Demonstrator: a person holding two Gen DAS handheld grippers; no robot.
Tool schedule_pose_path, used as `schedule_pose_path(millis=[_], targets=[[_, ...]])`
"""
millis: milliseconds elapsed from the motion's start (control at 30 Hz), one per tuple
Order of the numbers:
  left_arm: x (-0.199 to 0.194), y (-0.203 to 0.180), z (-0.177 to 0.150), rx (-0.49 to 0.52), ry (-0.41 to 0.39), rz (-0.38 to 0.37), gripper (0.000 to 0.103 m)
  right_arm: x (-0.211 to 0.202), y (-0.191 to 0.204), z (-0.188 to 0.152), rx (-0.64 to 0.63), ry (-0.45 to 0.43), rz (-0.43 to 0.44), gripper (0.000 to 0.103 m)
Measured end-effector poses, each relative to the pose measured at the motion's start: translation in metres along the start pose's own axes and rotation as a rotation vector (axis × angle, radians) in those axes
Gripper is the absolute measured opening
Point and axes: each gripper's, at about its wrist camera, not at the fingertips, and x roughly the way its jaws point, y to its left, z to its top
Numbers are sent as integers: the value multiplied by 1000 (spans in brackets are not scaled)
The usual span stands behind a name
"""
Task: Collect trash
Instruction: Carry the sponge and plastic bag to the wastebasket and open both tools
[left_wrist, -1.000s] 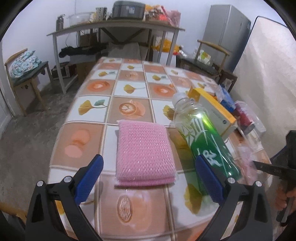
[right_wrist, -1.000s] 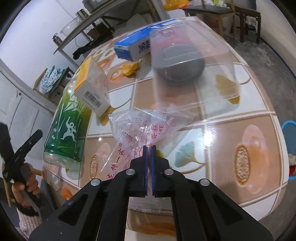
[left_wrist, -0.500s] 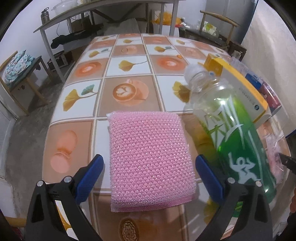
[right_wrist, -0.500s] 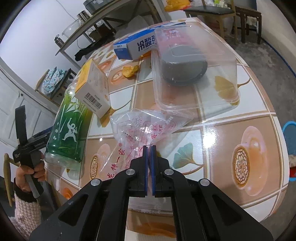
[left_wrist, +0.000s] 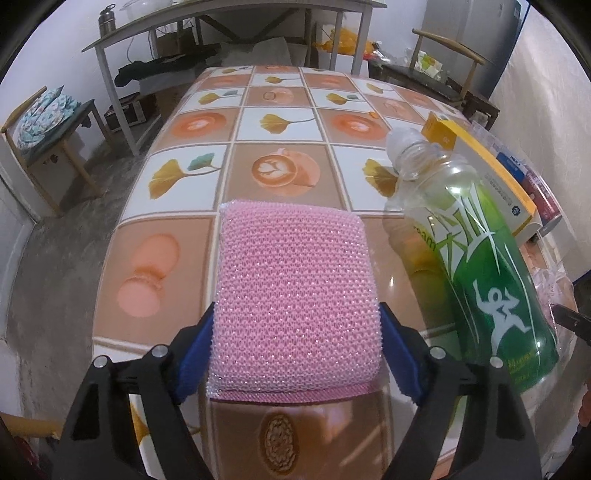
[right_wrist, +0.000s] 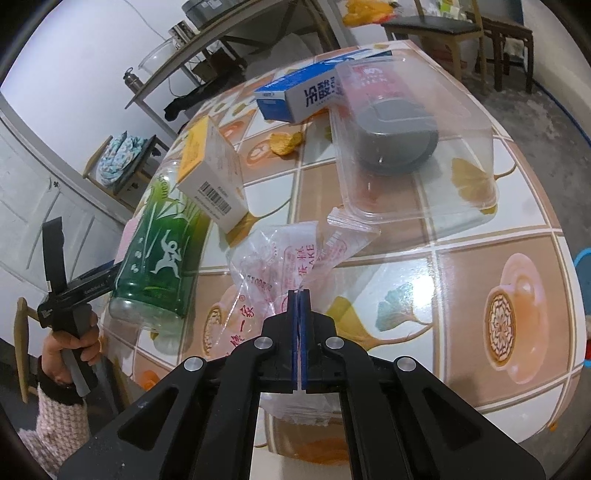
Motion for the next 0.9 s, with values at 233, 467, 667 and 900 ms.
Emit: schedule_pose_path(millis=[233, 467, 667, 900], targets=[[-21, 14, -12, -63, -45, -3, 78, -5, 5, 1, -3, -12, 26, 0], [-55, 19, -21, -94, -111, -8, 78, -10, 12, -1, -9, -26, 61, 0], [-85, 8, -24, -66, -167, -20, 78, -19, 18, 0, -19, -49, 96, 0], [-118, -14, -23, -28, -231, -46, 78, -34, 20, -1, -20, -79, 179, 0]])
